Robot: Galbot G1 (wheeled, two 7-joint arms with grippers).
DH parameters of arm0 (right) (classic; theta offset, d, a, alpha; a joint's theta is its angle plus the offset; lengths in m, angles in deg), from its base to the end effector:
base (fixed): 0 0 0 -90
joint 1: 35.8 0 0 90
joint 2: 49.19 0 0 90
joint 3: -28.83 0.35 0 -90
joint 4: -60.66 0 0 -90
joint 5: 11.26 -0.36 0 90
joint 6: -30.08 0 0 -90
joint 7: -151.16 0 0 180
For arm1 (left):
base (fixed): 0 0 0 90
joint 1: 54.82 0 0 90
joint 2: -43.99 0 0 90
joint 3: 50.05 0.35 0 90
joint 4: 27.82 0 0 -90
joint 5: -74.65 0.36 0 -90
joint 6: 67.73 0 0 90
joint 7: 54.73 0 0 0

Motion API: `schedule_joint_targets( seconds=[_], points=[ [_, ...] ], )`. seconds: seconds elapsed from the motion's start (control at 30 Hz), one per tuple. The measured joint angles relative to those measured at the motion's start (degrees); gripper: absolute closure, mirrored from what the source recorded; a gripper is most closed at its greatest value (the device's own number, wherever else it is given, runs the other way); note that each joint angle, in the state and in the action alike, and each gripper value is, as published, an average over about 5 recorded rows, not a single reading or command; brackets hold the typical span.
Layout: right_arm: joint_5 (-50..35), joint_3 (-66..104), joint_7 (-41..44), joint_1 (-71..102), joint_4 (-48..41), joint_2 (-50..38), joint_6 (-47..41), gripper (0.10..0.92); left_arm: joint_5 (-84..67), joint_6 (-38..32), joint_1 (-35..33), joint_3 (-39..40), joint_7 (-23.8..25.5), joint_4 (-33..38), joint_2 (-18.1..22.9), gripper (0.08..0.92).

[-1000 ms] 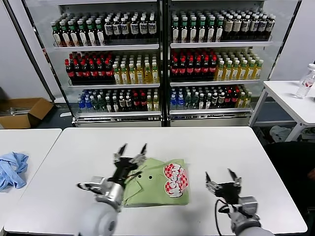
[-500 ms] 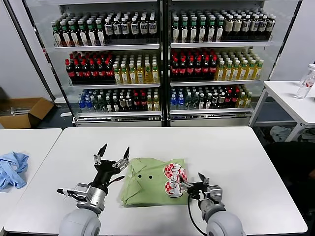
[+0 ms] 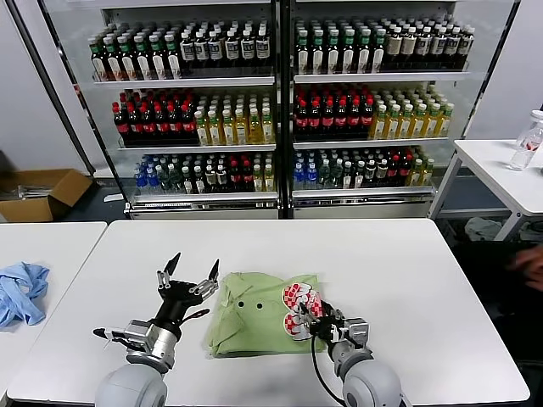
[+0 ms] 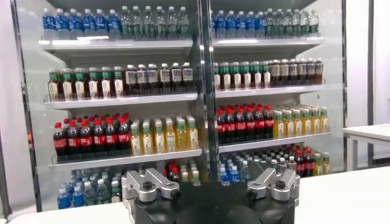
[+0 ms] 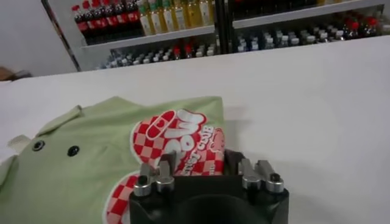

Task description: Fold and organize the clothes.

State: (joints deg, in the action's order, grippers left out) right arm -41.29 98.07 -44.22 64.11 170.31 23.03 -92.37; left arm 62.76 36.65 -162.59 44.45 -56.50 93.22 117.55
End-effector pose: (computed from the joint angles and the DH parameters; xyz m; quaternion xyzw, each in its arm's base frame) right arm 0.2685 0.0445 -0.3055 0.1260 -0.9504 -0.0493 0.2801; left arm 0.2426 0.0233 -0.2505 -0.0875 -0.9955 -0.0251 0.0259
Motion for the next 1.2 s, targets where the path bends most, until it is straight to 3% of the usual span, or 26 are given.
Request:
schedule_joint_targets(
  seconds=[0.47,0.57,0.77,1.0,1.2],
  points=[
    [0.10,0.51,0.96,0.07,0.66,-0.18,0.87,0.865,-2.89,1.54,0.87,0.35,-0.08,-0.64,-1.59,0.177],
    [1.10,1.51,1.43,0.32,2.12,-1.01,0.78,0.904,-3.15,1.59,1.21,0.42,-0.02,-1.18,-1.53,0.177],
    [4.48,4.90,3.35,0.77,4.14,-3.48,0.56,0.905,-2.94,0.07,1.29,0.85,1.38,-2.62,-1.64,0.177],
    [9.98,8.29,7.03,0.50,2.72,-4.99,1.88,0.903,1.21,-6.55,1.34,1.58,4.24,-4.43,-1.07,0.177],
    [13.00,10.52,7.38,1.61,2.07,-5.72,2.48,0.771,5.90,-12.44,1.38,1.62,5.66,-4.51,-0.95,0.177]
  ],
)
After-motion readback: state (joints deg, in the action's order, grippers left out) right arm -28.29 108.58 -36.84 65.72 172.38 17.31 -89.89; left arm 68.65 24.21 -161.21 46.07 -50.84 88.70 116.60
